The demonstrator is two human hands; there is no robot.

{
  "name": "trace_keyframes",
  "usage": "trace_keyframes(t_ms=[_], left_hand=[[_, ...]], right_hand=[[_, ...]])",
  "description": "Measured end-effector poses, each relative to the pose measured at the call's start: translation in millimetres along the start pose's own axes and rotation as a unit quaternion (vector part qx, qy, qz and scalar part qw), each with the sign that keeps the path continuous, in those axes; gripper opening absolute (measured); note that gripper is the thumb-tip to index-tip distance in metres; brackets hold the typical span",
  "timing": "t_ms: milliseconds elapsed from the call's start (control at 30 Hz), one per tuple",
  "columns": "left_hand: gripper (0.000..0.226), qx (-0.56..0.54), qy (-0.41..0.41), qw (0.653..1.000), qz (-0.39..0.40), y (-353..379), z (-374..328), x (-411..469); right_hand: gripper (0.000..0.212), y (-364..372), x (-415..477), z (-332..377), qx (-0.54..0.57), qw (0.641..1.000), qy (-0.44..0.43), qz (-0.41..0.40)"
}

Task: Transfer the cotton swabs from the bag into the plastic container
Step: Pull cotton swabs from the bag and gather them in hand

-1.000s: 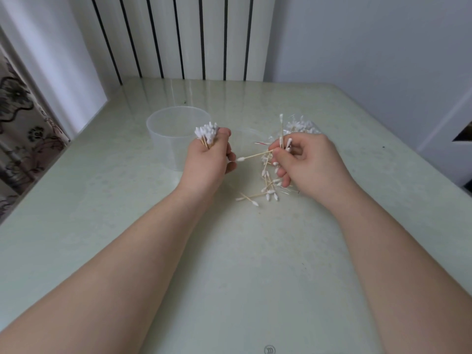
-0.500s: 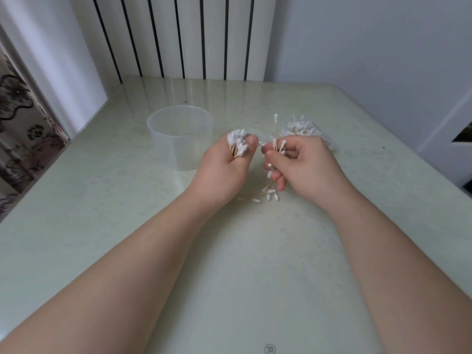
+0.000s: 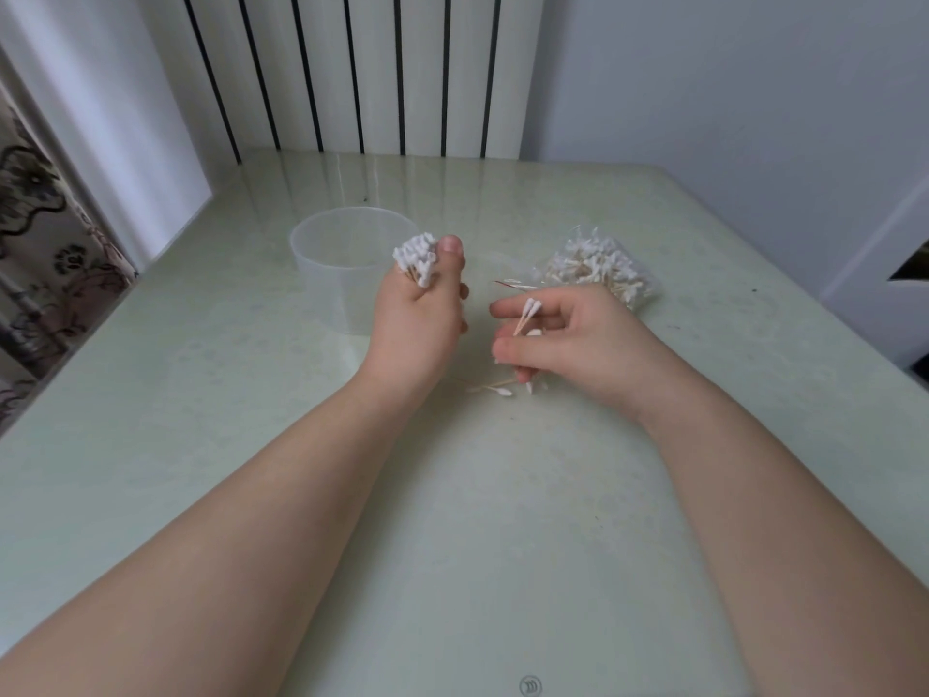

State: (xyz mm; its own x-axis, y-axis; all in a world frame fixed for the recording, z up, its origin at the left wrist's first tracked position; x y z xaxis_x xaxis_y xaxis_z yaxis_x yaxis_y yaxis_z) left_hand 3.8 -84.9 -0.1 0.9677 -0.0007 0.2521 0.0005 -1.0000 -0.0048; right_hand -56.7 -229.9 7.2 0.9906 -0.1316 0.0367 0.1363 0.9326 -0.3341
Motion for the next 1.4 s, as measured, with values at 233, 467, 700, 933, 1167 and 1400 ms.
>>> trace_keyframes(t_ms=[233, 467, 700, 933, 1167, 1400], left_hand=[[0.039, -0.087, -0.062, 0.992, 0.062, 7.1, 0.3, -5.0], [0.034, -0.073, -0.073, 0.974, 0.201, 12.1, 0.3, -13.8], [0.026, -0.012, 0.049, 0.961, 0.270, 10.9, -10.5, -20.6], [0.031, 0.047, 0.030, 0.958, 0.280, 12.5, 0.7, -14.6], [0.019, 0.067, -0.006, 0.972, 0.225, 11.2, 12.3, -5.6], [0.024, -0.082, -0.138, 0.970, 0.183, 10.4, 9.9, -7.2]], right_hand=[[0.016, -1.8, -0.5, 10.0, 0.187, 0.982, 0.015, -0.034], [0.012, -5.8, 2.7, 12.5, 0.370, 0.924, 0.073, -0.054], [0.010, -6.0, 2.9, 12.0, 0.367, 0.924, 0.085, -0.066], [0.009, -9.7, 5.6, 7.6, 0.278, 0.953, 0.061, -0.107], [0.015, -22.8, 7.8, 8.8, 0.292, 0.935, -0.011, -0.200], [0.037, -18.6, 5.5, 10.1, 0.188, 0.962, -0.048, -0.190]])
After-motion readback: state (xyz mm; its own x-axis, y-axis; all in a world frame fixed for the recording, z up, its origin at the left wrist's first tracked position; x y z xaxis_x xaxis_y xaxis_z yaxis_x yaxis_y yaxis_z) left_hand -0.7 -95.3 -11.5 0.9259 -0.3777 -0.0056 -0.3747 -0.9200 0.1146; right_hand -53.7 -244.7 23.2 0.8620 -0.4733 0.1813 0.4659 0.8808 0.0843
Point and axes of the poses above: each hand's wrist, its own x-axis towards the middle knuckle, its own y-axis out of the palm, z = x × y, the point moved 3 cm from there along x, towards the middle knuckle, and after that the axes turned 4 degrees about -z, right-handed, at the moved point
